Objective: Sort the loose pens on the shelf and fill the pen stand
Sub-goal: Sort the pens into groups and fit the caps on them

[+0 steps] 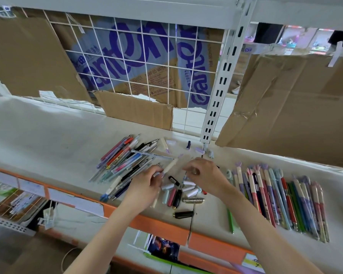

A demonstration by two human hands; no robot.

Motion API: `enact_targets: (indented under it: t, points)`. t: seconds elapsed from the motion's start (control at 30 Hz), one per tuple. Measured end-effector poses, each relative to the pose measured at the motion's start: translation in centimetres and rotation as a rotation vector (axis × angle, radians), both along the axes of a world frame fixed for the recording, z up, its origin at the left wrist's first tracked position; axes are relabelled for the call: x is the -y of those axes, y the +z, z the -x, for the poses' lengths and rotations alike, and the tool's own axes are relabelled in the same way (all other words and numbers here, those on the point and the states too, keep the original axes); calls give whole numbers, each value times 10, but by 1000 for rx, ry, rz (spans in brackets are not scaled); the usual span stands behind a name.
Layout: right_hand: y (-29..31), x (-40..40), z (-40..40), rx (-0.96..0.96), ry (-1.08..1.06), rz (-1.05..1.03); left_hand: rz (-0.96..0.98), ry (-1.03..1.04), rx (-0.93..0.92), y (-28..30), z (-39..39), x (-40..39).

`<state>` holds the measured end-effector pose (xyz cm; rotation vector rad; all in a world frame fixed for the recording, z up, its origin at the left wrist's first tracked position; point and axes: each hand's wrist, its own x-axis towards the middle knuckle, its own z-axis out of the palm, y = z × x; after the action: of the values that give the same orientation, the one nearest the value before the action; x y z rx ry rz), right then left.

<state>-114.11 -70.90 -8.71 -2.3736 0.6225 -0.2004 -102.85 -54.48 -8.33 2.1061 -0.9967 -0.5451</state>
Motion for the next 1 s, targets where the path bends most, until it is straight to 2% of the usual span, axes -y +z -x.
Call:
enact_targets:
  t: [0.07, 0.27, 0.37, 0.43, 0.5, 0.57, 0.67, 0.83, 1.0]
  points:
    - [0, 1, 3, -59, 46, 106, -32, -38, 25, 0, -1, 3]
    - [-2, 3, 7, -131, 65, 172, -79, -27, -12, -2, -1, 4]
    - [-1, 5, 7, 58, -15, 172, -129, -2, -16, -2, 0, 1]
    - [9, 3, 6, 257, -186, 40, -127, 0, 1, 1, 2, -2]
    - [20, 0, 5, 391, -313, -246, -98, -16, -4, 4, 4, -5]
    - [24, -2, 4, 458, -371, -443, -86, -41, -19, 5, 6, -8]
    - [21, -3, 2, 536, -427, -622, -81, -59, -59, 5, 6, -10]
    - [13, -2, 1, 609, -513, -756, -64, -72, -96, 6, 9, -15]
    - [4, -1, 1, 550, -506, -659, -93, -100, -86, 8, 10, -16]
